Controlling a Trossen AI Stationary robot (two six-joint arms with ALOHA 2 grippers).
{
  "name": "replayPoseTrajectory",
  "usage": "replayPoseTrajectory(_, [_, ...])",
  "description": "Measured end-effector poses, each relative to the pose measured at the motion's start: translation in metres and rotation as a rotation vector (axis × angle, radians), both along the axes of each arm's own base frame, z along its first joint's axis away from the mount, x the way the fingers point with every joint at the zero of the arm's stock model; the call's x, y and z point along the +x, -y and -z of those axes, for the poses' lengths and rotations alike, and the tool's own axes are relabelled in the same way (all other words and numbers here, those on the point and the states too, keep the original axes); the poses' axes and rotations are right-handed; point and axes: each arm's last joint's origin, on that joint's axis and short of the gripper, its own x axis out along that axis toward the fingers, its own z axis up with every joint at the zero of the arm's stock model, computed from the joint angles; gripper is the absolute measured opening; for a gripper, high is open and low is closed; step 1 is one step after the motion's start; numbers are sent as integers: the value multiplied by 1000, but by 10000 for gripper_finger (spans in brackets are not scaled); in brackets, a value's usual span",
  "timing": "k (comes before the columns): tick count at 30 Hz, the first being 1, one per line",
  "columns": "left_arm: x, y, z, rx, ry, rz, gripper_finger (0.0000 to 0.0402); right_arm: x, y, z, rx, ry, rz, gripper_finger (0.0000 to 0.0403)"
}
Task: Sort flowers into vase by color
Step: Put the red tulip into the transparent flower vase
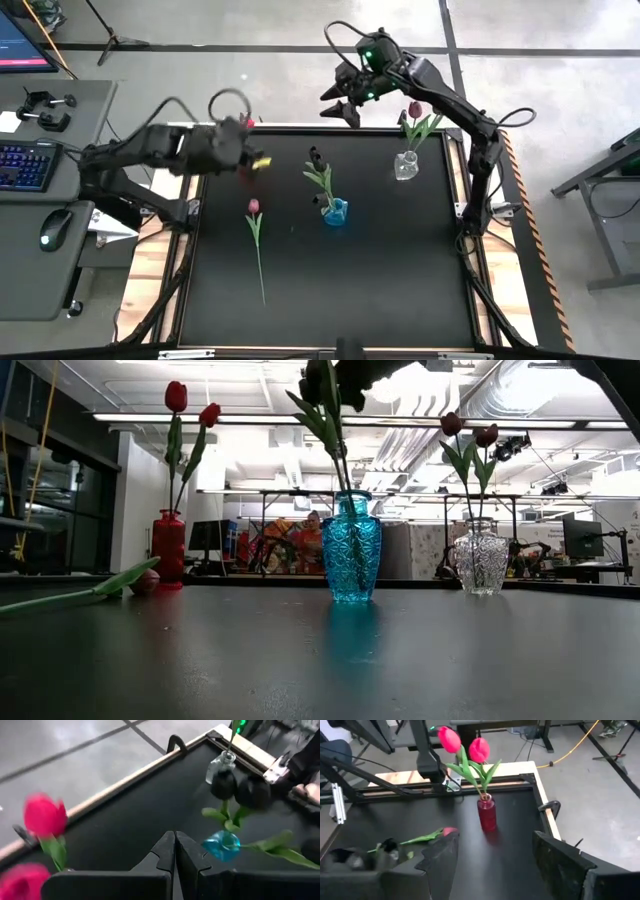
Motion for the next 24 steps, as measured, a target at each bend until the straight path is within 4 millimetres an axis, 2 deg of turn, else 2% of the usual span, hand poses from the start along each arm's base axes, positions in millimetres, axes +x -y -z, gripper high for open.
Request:
replayPoseTrajectory(5, [-21, 27, 14, -69, 116, -63, 0, -10, -23, -17, 13, 6, 7, 243])
replayPoseTrajectory(9, [-35, 41, 29, -147, 169, -87, 0, -20, -55, -37, 8, 3, 48, 243])
replayPoseTrajectory(13, [-41, 53, 54, -219, 149, -86, 0, -21, -100, -46, -11, -43, 122, 243])
replayPoseTrajectory(18, [-47, 77, 84, -298, 98, 20, 0, -14, -166, -45, 12, -108, 225, 243])
replayPoseTrajectory(21, [-59, 95, 92, -318, 103, 102, 0, -10, -207, -39, 42, -142, 308, 243])
replayPoseTrajectory(24, [-75, 105, 89, -307, 157, 160, 0, -8, -247, -27, 98, -194, 399, 243])
